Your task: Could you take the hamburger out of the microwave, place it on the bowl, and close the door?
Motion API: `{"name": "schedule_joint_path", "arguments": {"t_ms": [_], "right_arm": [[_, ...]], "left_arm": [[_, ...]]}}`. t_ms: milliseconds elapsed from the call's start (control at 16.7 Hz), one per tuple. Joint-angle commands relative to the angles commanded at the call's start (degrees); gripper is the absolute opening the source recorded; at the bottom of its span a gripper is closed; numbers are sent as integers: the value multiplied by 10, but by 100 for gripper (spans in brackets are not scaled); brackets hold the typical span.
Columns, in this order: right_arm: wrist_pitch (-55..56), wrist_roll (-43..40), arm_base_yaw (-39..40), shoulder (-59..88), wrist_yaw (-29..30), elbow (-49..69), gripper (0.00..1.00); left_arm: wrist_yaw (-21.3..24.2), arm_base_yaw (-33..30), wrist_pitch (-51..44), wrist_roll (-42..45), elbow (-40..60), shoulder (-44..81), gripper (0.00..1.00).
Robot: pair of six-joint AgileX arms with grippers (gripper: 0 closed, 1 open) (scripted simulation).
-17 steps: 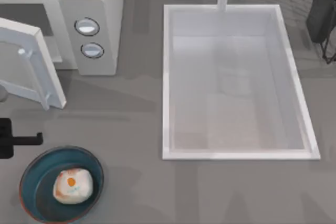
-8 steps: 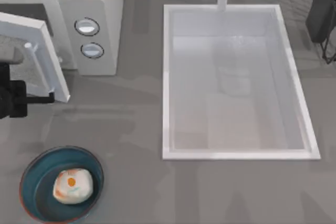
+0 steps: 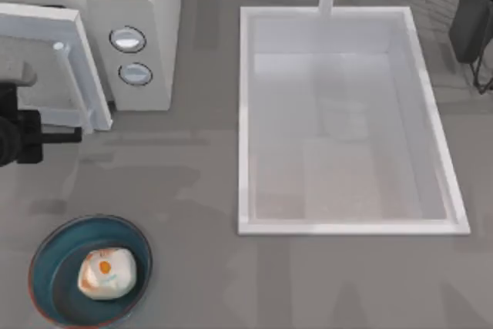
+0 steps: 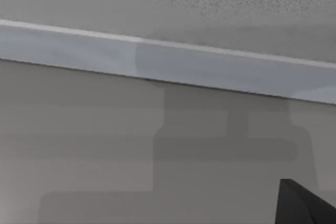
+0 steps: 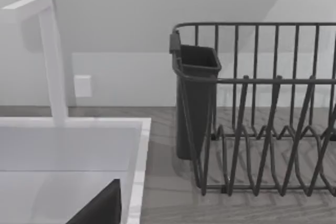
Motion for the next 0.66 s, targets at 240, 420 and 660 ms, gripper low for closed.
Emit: {"name": "schedule_joint_path", "arguments": {"t_ms": [240,420,660], "right_arm": [[0,0,0,0,0,0,100],[0,0,0,0,0,0,100],[0,0,0,0,0,0,100]], "left_arm": [[0,-2,-6,0,90,87,0],[0,-3,-13,-1,180,164,0],[0,-4,-17,-1,219,201,0]]}}
